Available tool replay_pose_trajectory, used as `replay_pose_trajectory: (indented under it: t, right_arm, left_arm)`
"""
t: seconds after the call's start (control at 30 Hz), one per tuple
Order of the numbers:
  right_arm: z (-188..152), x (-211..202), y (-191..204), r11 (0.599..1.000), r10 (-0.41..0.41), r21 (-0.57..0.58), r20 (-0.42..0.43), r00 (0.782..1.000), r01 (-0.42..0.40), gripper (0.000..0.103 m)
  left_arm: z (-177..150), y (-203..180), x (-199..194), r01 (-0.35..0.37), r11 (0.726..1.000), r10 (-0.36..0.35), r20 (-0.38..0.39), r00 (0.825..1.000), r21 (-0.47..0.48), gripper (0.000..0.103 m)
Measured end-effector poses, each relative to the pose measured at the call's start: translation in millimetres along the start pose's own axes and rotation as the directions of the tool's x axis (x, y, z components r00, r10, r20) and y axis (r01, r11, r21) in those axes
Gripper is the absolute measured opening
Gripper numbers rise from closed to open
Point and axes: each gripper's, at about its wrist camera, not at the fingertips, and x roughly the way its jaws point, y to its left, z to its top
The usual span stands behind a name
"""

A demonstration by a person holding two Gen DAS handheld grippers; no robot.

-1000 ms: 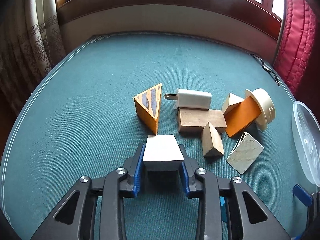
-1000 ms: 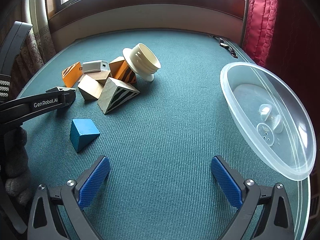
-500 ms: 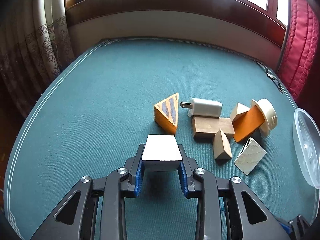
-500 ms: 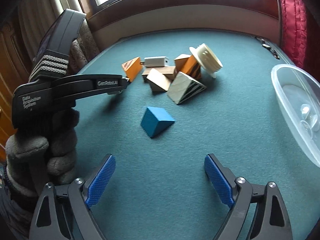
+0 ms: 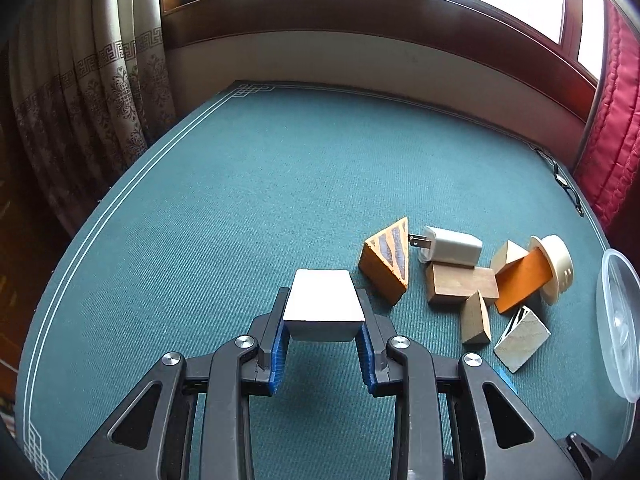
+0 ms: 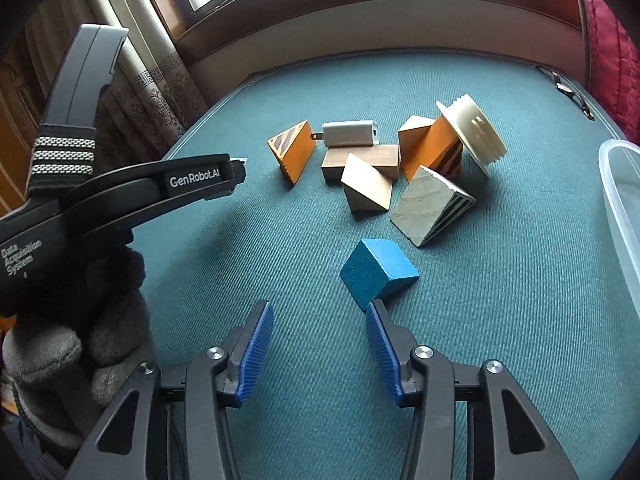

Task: Organize rigid objects
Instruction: 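Grasp the blue cube with the right gripper while the left gripper holds the prism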

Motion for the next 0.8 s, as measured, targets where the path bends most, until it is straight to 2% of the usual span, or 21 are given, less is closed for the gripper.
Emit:
replay_pose_trajectory:
  t: [0.1, 0.27, 0.37, 0.57, 0.8]
  right_arm:
    - [1, 3, 6, 0.997, -0.076, -0.02, 0.019, 0.997, 0.076, 0.05]
    - [5, -1, -6, 0.997, -0.076, 0.035, 0.028, 0.997, 0.076, 0.049]
    - [11, 3, -13, 0.996, -0.049, 0.079, 0.028, 0.998, 0.046, 0.049]
    - [18, 13, -9, 0.993, -0.077, 0.096, 0.038, 0.996, 0.073, 0.049]
    - [26, 24, 6, 0.982, -0.19, 0.034, 0.073, 0.979, 0.188, 0.047]
  left_arm:
    - [0, -1, 0, -0.001, 1.0, 0.001, -0.001, 1.0, -0.003, 0.031]
    - [0, 0, 4, -0.006, 1.0, 0.005, -0.019, 1.0, -0.012, 0.031]
    - [-1, 0, 6, -0.008, 1.0, 0.008, -0.023, 1.0, -0.009, 0.031]
    - [-2, 0, 5, -0.007, 1.0, 0.007, -0.021, 1.0, -0.006, 0.031]
    - [-1, 2, 5, -0.009, 1.0, 0.008, -0.023, 1.0, -0.016, 0.031]
